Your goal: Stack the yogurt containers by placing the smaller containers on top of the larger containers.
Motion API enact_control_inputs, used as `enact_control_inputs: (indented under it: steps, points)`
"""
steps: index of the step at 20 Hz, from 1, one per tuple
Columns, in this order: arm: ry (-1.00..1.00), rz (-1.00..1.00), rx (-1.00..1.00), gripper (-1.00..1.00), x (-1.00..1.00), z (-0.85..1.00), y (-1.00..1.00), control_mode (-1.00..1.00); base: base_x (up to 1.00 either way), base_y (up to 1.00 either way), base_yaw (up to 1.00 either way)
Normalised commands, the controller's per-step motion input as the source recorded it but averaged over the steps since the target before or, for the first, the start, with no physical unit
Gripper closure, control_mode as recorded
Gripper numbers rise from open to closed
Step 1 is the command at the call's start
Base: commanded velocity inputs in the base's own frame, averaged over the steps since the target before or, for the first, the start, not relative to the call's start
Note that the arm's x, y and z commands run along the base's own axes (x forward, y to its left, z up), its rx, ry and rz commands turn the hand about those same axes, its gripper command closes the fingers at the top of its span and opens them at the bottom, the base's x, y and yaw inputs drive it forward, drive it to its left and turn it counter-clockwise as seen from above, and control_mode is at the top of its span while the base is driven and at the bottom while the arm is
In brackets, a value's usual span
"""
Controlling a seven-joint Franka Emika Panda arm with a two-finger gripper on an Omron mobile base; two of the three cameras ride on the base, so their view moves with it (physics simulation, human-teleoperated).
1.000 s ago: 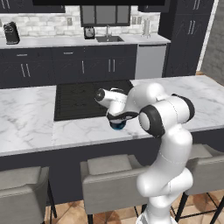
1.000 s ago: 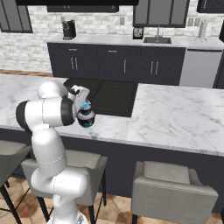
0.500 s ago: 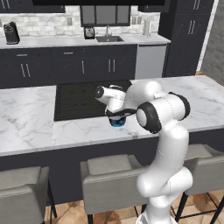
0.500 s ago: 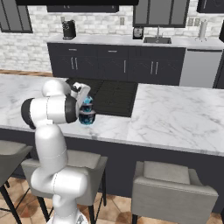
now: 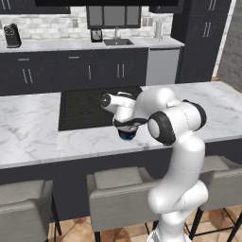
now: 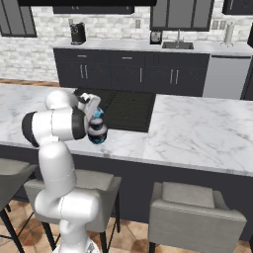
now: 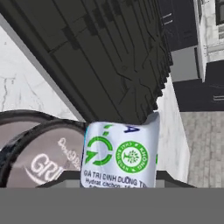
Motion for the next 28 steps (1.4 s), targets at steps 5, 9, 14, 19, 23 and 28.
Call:
enact_control_inputs:
  steps: [5, 9, 14, 19, 23, 28]
  points:
    - [-0.01, 0.00, 0.00, 1.00, -0.31, -0.09, 0.00, -1.00, 0.00, 0.00, 0.00]
    - [-0.01, 0.00, 0.00, 1.00, -0.16, -0.14, 0.00, -1.00, 0.00, 0.00, 0.00]
    - [0.00, 0.00, 0.02, 1.00, -0.01, -0.21, -0.03, -1.00, 0.00, 0.00, 0.00]
    - [0.00, 0.00, 0.05, 1.00, 0.00, -0.26, -0.07, -1.00, 0.00, 0.00, 0.00]
    - [0.00, 0.00, 0.04, 1.00, 0.00, -0.21, -0.01, -1.00, 0.00, 0.00, 0.00]
    - [0.00, 0.00, 0.02, -1.00, -0.10, -0.17, 0.00, -1.00, 0.00, 0.00, 0.00]
